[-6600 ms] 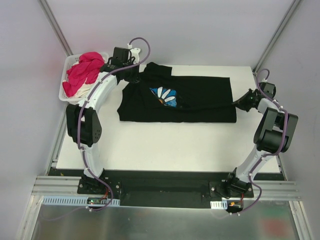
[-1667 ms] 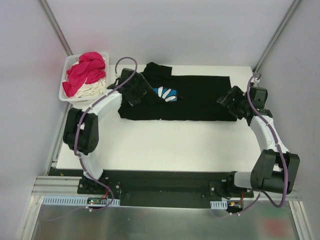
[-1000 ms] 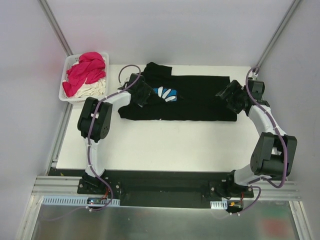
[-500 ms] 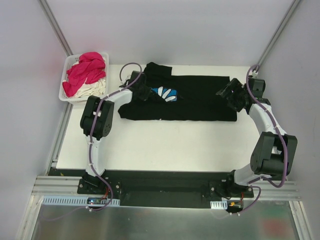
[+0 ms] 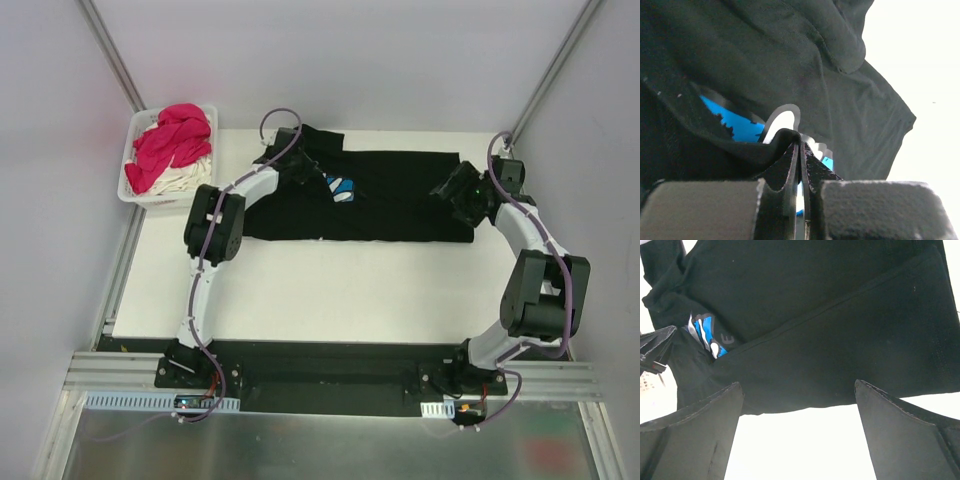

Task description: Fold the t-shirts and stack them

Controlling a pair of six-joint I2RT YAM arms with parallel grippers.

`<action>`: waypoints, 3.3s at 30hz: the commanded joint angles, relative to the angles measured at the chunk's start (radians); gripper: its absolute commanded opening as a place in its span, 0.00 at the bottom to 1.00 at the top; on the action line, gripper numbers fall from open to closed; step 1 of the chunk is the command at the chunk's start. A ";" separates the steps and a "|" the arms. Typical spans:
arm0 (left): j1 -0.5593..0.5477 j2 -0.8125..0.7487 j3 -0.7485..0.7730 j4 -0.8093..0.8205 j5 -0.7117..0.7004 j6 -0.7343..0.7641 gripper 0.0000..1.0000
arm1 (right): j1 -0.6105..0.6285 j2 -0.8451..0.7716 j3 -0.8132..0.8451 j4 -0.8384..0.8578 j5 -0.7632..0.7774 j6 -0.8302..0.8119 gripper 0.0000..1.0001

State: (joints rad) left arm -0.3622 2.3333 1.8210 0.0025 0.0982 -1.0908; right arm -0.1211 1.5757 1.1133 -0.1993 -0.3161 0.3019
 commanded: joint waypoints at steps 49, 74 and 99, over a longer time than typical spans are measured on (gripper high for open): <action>0.023 -0.026 -0.068 0.094 0.015 0.111 0.99 | 0.001 0.075 0.074 0.008 -0.121 -0.072 0.96; 0.072 -0.540 -0.406 0.016 -0.074 0.385 0.99 | 0.028 0.259 0.303 -0.081 -0.095 -0.124 0.96; 0.108 -0.434 -0.632 -0.050 -0.026 0.370 0.99 | 0.023 0.336 0.149 -0.121 0.015 -0.181 0.96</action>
State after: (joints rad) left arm -0.2726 1.9057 1.2350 -0.0486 0.0952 -0.7410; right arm -0.0895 1.8771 1.2556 -0.2966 -0.3290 0.1513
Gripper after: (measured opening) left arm 0.992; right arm 0.960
